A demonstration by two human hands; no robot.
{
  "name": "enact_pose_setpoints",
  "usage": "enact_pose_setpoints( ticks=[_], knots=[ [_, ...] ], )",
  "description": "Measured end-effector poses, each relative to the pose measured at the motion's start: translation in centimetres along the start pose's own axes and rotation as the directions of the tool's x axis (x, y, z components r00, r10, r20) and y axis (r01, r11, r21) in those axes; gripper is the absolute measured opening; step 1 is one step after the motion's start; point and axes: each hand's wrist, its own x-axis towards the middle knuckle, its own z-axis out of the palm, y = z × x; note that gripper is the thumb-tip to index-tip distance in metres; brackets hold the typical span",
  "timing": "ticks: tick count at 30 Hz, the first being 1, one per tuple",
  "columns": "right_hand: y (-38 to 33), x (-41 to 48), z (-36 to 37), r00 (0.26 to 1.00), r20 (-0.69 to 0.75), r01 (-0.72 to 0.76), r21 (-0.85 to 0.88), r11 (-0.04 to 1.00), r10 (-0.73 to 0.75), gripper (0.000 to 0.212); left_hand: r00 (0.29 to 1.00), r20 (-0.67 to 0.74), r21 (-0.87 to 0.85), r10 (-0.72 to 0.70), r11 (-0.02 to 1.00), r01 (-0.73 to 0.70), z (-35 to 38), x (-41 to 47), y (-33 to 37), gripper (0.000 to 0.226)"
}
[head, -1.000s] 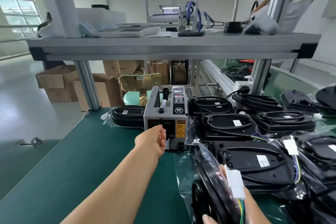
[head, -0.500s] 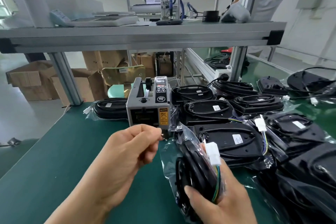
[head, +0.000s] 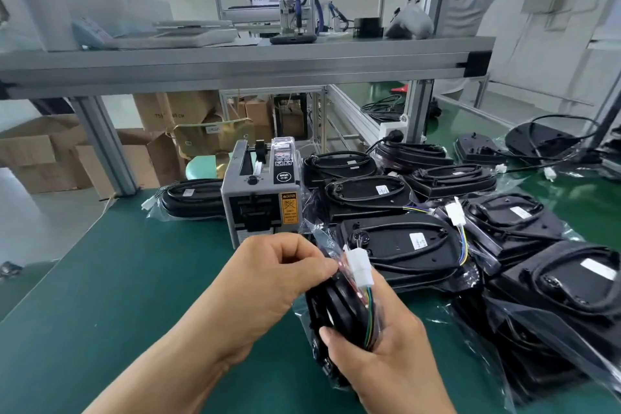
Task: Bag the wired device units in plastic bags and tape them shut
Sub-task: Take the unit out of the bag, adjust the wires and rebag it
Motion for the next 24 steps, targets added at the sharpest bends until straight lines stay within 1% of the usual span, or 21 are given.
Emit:
enact_pose_setpoints(
  ticks=[10, 15, 20, 24],
  knots=[
    [0.52, -0.05, -0.19, 1.000, 0.021, 0.002, -0.061, 0.998, -0.001, 0.075, 0.999, 0.001, 0.026, 0.052, 0.998, -0.052, 0.11, 0.17, -0.33, 0.018],
    [0.69, -0.08, 0.05, 1.000, 0.003, -0.004, -0.080, 0.997, 0.004, 0.075, 0.998, -0.015, 0.064, 0.067, 0.996, -0.066, 0.13, -0.02, -0.49, 0.028],
    [0.78, -0.01, 0.23, 1.000, -0.011, 0.004, -0.084, 0.996, -0.005, 0.080, 0.997, -0.032, 0.094, 0.063, 0.994, -0.060, 0.15, -0.16, -0.45, 0.022],
    [0.91, 0.01, 0.37, 1.000, -0.022, 0.007, -0.088, 0.996, -0.009, 0.082, 0.994, -0.082, 0.118, 0.077, 0.991, -0.067, 0.49, -0.37, -0.43, 0.016]
  ],
)
